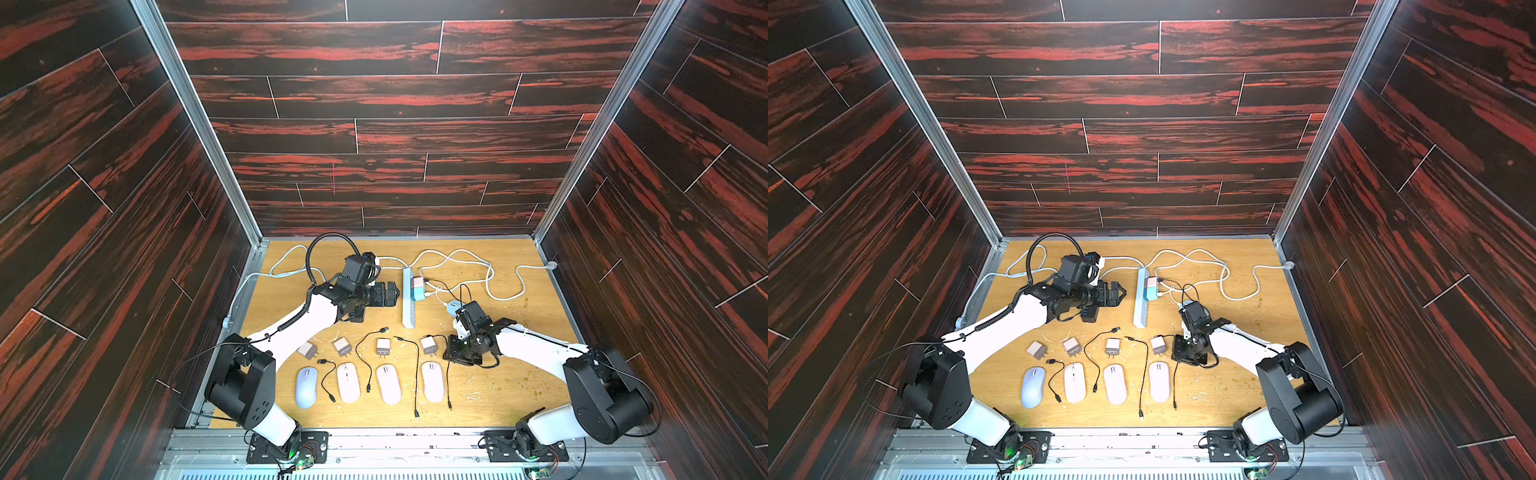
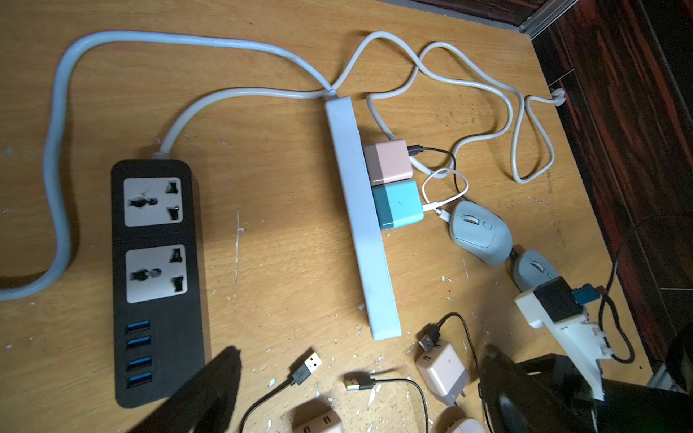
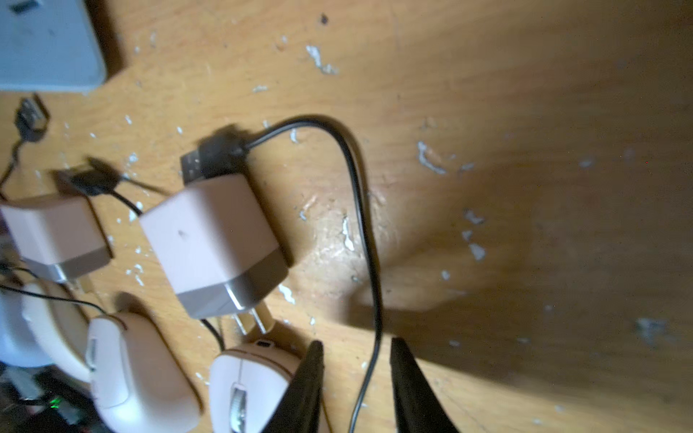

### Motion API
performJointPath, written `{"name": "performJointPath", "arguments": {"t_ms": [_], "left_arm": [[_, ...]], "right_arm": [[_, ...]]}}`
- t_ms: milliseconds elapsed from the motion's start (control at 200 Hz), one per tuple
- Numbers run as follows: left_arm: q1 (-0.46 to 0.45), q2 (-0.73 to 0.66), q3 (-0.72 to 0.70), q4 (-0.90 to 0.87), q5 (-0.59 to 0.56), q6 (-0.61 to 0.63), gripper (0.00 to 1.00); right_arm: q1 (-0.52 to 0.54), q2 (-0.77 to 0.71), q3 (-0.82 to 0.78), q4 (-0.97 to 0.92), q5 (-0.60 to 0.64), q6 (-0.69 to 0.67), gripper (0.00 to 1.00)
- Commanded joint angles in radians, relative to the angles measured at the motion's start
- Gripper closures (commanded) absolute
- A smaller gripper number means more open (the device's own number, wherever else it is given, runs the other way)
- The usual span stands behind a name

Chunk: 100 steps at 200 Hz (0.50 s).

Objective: Unplug the wireless mouse
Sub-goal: Place the power cord at the center of the board.

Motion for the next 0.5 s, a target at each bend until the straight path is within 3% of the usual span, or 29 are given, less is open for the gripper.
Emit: {"name": "performJointPath", "arguments": {"t_ms": [0, 140, 251, 451, 496], "left_arm": [[0.006, -0.012, -0.006, 0.020, 0.025, 0.002, 0.00], [-0.001, -0.040, -0.046, 0.084, 0.020, -0.038, 0.00], [-0.041, -0.060, -0.087, 0.148, 0.012, -0.048, 0.00], [-0.171, -0.046, -0.091, 0.201, -0.009, -0.012, 0.00], [-0.198, -0.043, -0.091, 0.209, -0.024, -0.008, 0.00]], "right_arm": [[-0.002, -0.067, 0.013, -0.051, 0.056, -0.008, 0.51], [-0.001, -0.151, 0.032, -0.108, 0.121, -0.026, 0.43], [-0.010, -0.195, 0.056, -0.183, 0.268, -0.034, 0.28], [-0.104, -0.205, 0.102, -0.203, 0.401, -0.052, 0.03], [-0.119, -0.199, 0.119, -0.202, 0.439, -0.058, 0.02]]}}
